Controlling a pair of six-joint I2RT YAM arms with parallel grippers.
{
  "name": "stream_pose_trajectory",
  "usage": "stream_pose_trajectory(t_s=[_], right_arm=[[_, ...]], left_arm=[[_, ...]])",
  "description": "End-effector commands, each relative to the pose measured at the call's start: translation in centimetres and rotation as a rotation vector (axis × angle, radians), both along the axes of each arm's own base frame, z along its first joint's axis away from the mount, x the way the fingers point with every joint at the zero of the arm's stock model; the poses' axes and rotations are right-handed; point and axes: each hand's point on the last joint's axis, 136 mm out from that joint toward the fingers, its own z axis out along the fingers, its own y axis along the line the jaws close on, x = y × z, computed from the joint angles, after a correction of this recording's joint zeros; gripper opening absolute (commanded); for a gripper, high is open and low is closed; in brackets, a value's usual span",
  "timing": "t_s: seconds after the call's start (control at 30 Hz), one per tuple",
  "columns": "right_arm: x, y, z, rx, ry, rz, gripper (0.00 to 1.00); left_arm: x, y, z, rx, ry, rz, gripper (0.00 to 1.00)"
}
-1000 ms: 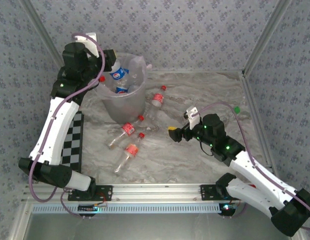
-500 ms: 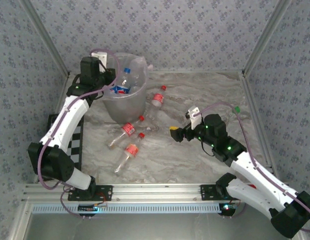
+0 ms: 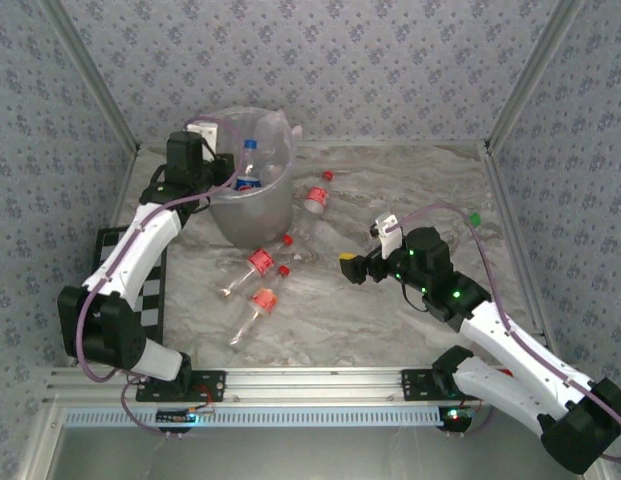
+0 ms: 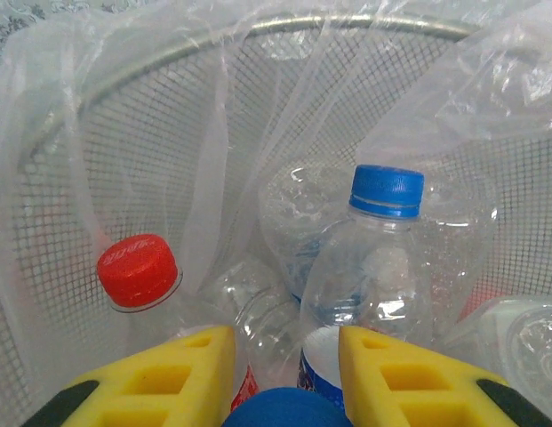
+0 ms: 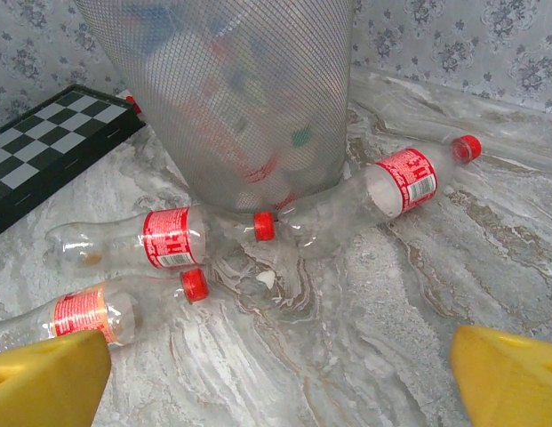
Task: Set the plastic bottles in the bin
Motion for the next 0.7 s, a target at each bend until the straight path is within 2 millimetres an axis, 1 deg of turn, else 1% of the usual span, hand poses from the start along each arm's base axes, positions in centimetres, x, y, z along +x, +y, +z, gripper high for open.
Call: stream_pose_trajectory(t_s=[0.0,0.07,0.13,0.3,0.43,0.57,0.67], right_arm=[[0.0,0.0,-0.5,0.009,0.023,-0.004,1.00],[0.1,0.0,-0.6,0.008,0.026,-0.005,1.00],[0.1,0.0,-0.6,0.007,0.027,-0.006,1.00],[0.6,-0.2,-1.2,-0.009,0.051,-0.030,1.00],[0.8,-0.2,-1.8,-0.028,0.085,-0.037,1.00],[0.8,-0.4,-1.8,-0.026,0.086,-0.047,1.00],[0.8,-0.4,-1.7,-0.030,0.087,-0.048,1.00]], left_arm=[[-3.1,-2.5,-8.2,-0.122,0.298,-0.058,0.00],[-3.7,-3.3,-8.8,-0.168,0.330,-0.076,0.00],[-4.2,-4.4,-8.9,-0.222,0.347,-0.108,0.00],[-4.2,-6.4,-8.1,-0.271,0.342,-0.142,0.00],[-3.9,-7.9,-7.5,-0.252,0.341,-0.162,0.00],[-3.6,-8.8,-7.1,-0.289,0.337,-0.173,0.00],[-3.4,-8.6,-6.8,-0.264,0.332,-0.168,0.00]])
